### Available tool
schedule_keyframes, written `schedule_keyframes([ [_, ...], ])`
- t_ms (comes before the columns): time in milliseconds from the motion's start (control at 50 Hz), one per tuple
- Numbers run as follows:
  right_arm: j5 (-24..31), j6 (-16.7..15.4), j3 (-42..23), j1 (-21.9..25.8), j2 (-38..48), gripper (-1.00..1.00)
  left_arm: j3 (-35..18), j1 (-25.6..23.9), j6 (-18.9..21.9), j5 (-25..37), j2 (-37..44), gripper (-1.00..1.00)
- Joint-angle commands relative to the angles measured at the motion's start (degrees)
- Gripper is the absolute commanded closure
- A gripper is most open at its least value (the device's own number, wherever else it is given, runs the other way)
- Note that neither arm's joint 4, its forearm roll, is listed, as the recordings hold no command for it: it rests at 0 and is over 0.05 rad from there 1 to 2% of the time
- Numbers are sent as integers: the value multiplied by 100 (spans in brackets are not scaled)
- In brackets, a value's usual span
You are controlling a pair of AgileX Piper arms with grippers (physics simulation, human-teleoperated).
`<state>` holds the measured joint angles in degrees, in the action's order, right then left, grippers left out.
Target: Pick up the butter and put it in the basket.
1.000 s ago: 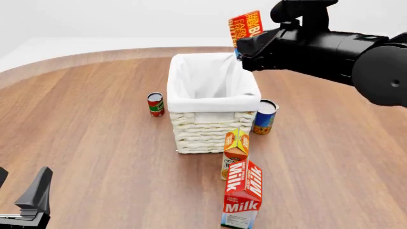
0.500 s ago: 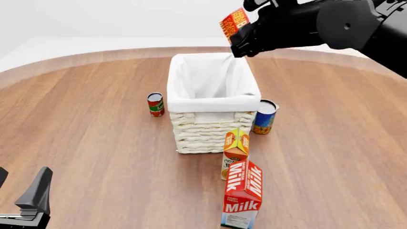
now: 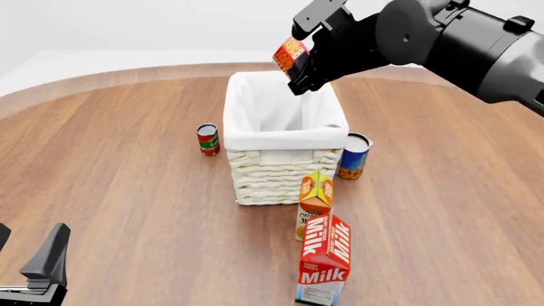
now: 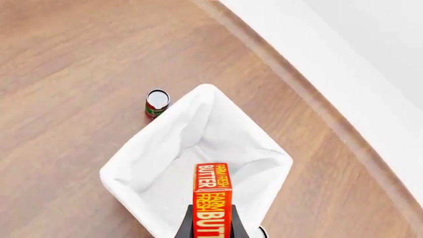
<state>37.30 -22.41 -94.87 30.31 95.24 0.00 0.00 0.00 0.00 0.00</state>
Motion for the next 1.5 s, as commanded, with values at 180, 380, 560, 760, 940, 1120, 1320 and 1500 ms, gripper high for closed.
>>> schedule_keyframes([
  [180,-143,-91,-302,40,597,100,0,0,0,0,0,-100],
  [380,-172,-126,-378,-22,747,100,0,0,0,0,0,-100],
  [560,-189,-172,-495,-91,855,100,0,0,0,0,0,-100],
  [760,-389,-216,-270,-81,967,100,0,0,0,0,0,-100],
  [940,-465,-291,-333,-162,1115,100,0,0,0,0,0,-100],
  [1120,-479,-277,-496,-131,1309,100,0,0,0,0,0,-100],
  [1320,-536,-284,-593,-149,1494,100,0,0,0,0,0,-100],
  [1500,-552,-285,-682,-160,1607,100,0,0,0,0,0,-100],
])
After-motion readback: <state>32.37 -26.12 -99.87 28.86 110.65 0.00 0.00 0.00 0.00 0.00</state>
